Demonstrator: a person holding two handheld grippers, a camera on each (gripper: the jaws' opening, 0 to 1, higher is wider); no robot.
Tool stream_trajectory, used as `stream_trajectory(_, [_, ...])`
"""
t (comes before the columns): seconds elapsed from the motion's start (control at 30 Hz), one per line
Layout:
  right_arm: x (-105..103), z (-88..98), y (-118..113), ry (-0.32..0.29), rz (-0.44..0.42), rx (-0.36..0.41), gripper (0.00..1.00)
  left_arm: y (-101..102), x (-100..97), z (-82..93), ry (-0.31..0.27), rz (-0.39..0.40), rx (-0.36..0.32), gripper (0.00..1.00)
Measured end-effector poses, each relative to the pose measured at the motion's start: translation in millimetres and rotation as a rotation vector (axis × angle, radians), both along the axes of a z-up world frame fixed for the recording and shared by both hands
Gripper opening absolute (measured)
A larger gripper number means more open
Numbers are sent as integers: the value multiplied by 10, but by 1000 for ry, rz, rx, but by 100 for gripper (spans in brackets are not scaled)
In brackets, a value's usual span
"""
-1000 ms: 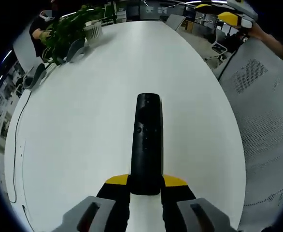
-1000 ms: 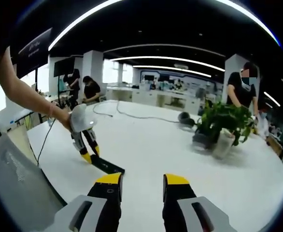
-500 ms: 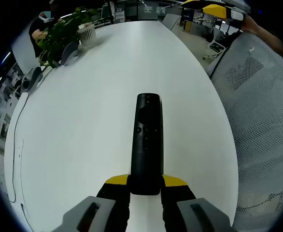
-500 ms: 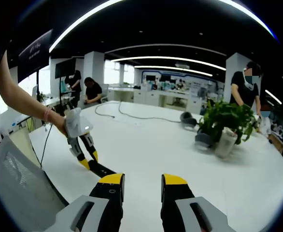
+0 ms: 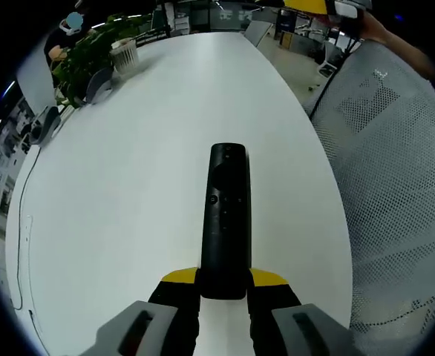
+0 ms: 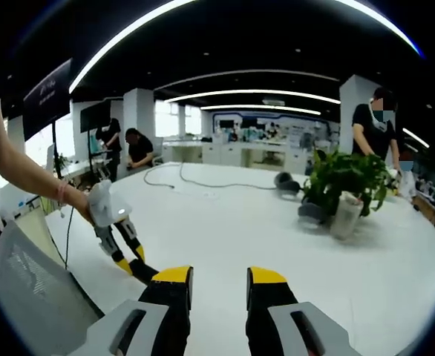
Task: Press the specified remote control buttons in sequence, fully releasing each button before pressing the next.
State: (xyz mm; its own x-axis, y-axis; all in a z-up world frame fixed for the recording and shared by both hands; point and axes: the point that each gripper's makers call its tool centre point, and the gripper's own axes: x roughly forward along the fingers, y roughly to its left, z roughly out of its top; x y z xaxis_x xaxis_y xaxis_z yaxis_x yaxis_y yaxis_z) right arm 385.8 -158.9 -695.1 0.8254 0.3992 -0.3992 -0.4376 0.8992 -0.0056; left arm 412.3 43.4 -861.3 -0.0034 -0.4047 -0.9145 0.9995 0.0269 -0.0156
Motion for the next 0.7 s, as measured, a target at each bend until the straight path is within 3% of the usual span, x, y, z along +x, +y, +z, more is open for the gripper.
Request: stream_trajectory(0.7, [-16, -22, 16, 5, 15, -23, 21, 45, -165, -30, 5, 4, 16, 24])
